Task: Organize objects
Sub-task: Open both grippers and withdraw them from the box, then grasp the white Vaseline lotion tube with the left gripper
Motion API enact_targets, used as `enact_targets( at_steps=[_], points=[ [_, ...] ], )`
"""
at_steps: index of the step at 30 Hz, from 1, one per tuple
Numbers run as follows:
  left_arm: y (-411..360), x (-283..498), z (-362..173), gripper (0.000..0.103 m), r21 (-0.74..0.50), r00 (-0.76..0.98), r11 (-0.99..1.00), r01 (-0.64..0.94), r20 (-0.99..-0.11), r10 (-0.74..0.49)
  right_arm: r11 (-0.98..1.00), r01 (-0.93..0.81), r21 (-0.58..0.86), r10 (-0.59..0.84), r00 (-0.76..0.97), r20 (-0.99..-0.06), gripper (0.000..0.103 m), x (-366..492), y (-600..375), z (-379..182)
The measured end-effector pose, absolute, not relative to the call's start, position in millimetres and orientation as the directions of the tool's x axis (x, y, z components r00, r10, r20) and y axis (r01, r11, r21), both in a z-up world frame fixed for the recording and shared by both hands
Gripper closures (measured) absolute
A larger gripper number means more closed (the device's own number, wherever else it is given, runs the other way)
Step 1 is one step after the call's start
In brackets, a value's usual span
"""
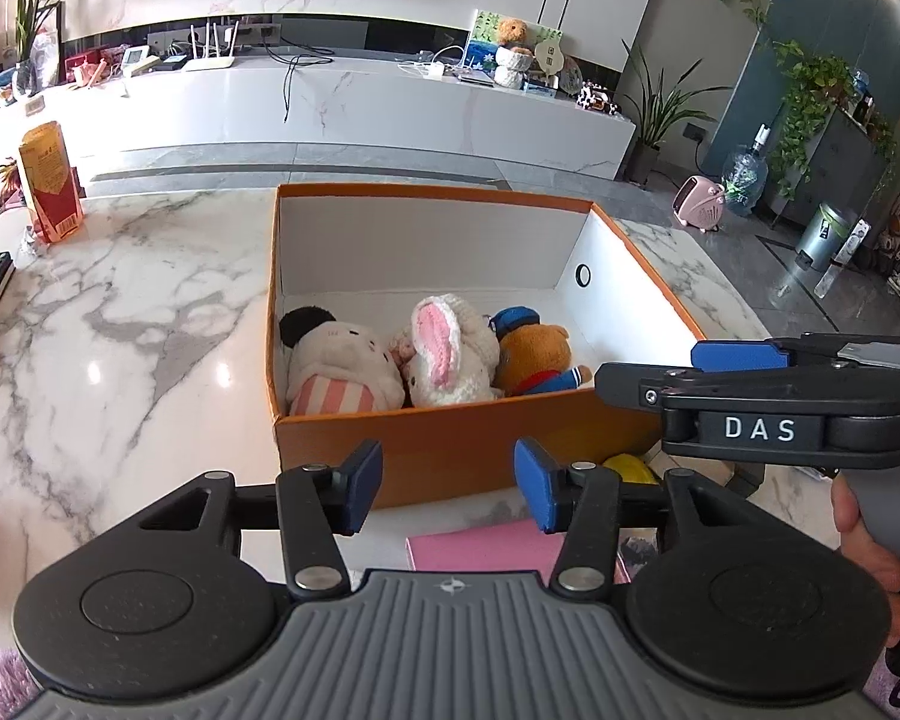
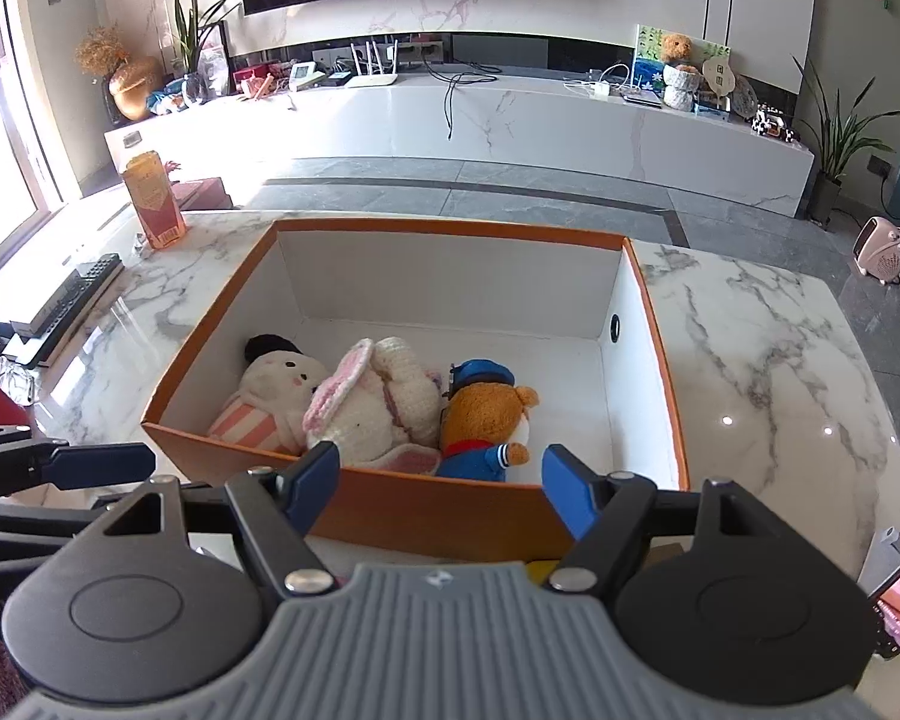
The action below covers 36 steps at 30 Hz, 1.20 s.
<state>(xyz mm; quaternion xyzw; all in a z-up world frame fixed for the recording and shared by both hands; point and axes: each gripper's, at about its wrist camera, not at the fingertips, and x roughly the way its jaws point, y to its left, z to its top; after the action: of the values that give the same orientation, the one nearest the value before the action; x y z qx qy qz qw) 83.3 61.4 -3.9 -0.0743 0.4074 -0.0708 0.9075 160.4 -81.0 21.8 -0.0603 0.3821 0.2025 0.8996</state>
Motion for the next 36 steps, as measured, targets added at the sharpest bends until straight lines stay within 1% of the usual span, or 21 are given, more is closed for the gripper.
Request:
enact_targets(
  at_steps=[6,10,12,15,24,32,35,36],
  points=[
    [68.1,72.5,-18.1,0.040,-0.162,0.614,0.986,0.044,-0.774,-0.154,0.902,-0.425,0.078,0.346,0.602,-0.719,0.027,144.3,-84.4,6.1],
    [70.5,64.4,-39.3,0.038,-0.099,0.562,0.995,0.031,-0.821,-0.100,0.895,-0.436,0.094,0.353,0.564,-0.747,0.027,137.7,-79.2,-14.0],
    [70.3,62.5,-52.4,0.037,-0.059,0.523,0.998,0.037,-0.849,-0.070,0.882,-0.462,0.094,0.364,0.541,-0.759,0.027,133.3,-73.6,-23.7],
    [72.0,60.5,-71.3,0.037,-0.029,0.470,0.999,0.041,-0.882,-0.045,0.848,-0.526,0.060,0.369,0.506,-0.780,0.027,125.2,-60.0,-40.1],
    [70.5,57.4,-93.3,0.033,-0.005,0.389,0.997,0.073,-0.921,-0.033,0.750,-0.660,-0.041,0.326,0.422,-0.846,0.028,109.6,-36.8,-79.9],
    [70.4,62.0,-108.1,0.033,0.027,0.310,0.997,0.078,-0.951,0.002,0.706,-0.704,-0.077,0.292,0.388,-0.874,0.026,106.2,-34.9,-98.9],
    [72.8,63.0,-108.7,0.032,0.015,0.301,0.998,0.069,-0.953,-0.007,0.697,-0.712,-0.089,0.264,0.370,-0.891,0.026,107.2,-34.5,-108.2],
    [74.0,62.9,-108.7,0.034,0.007,0.300,0.998,0.067,-0.954,-0.014,0.696,-0.712,-0.092,0.255,0.365,-0.896,0.024,107.8,-34.4,-111.0]
  ],
)
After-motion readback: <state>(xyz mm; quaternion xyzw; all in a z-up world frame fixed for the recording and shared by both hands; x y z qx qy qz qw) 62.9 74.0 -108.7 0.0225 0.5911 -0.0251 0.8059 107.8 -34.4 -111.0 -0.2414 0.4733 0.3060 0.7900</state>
